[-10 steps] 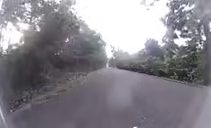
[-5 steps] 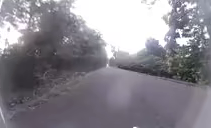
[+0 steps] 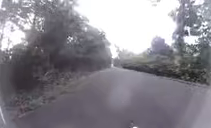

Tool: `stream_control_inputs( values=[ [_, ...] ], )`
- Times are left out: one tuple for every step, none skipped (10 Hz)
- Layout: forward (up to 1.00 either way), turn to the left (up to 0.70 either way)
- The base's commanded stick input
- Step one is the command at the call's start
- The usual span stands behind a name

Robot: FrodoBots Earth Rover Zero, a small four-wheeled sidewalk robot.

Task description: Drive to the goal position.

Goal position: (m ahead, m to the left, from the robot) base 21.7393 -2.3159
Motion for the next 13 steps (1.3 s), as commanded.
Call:
stream_control_inputs(
  values=[
    [0.7, 0.0],
    [0.7, 0.0],
    [0.7, 0.0],
    [0.7, 0.0],
    [0.7, 0.0],
    [0.7, 0.0],
    [0.7, 0.0],
    [0.7, 0.0],
    [0.7, 0.0],
    [0.7, 0.0],
    [0.7, 0.0],
    [0.7, 0.0],
    [0.7, 0.0]
  ],
)
